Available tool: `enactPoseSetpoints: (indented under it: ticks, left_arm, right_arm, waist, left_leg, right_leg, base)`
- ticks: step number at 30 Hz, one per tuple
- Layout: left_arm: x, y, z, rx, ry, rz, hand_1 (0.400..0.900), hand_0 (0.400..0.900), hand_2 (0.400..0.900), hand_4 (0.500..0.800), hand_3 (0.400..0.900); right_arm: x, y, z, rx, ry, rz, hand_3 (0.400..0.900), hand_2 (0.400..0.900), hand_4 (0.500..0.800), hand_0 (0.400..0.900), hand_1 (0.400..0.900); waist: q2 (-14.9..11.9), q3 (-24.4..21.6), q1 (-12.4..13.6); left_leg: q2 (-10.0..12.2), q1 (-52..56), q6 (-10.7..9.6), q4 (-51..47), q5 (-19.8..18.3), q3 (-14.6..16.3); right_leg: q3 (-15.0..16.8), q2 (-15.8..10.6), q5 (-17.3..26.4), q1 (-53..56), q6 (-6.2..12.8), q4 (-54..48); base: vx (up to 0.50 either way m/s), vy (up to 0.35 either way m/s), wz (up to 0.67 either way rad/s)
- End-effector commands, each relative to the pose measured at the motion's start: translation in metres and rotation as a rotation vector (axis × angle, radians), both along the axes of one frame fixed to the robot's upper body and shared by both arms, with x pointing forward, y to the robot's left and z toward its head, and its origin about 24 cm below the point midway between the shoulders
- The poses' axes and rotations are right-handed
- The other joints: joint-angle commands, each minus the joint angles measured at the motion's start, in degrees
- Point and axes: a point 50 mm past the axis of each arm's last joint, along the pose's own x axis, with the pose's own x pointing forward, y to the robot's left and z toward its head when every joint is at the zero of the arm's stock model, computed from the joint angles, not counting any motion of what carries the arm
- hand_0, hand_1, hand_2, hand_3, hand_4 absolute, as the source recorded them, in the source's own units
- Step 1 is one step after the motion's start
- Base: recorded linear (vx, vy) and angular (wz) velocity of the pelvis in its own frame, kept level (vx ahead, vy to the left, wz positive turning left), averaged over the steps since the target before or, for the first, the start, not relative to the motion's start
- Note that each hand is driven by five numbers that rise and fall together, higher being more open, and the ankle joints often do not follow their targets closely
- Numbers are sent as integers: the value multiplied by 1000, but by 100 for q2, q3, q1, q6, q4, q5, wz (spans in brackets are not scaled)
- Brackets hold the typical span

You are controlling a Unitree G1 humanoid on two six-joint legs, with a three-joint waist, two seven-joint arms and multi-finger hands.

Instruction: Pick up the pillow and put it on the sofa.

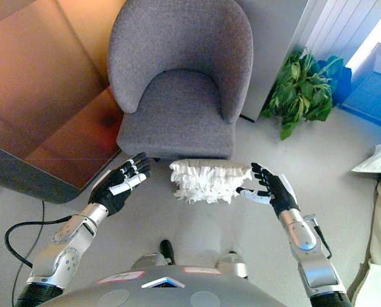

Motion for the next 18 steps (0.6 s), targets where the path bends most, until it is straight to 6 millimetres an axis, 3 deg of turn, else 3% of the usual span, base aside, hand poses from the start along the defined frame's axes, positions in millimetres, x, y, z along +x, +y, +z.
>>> enactPoseSetpoints:
  ticks: [1, 18]
  left_arm:
    - [33, 1, 40, -65, -233, 3, 900, 900, 900, 800, 900]
    - [33, 3, 41, -39, -242, 11, 900, 900, 900, 800, 900]
  right_arm:
    - [38, 3, 57, -41, -332, 54, 900, 900, 800, 900, 900]
    - [38, 3, 58, -52, -335, 52, 900, 900, 800, 900, 900]
  waist:
    - [-3, -14, -36]
    - [7, -29, -41]
  left_leg:
    - [234, 553, -53, 225, -738, 61]
    - [246, 562, -52, 174, -715, 99]
  right_leg:
    - [-196, 61, 798, -397, 60, -295]
    - [-173, 98, 776, -424, 45, -295]
  base:
    - [0, 0, 0]
    - [0, 0, 0]
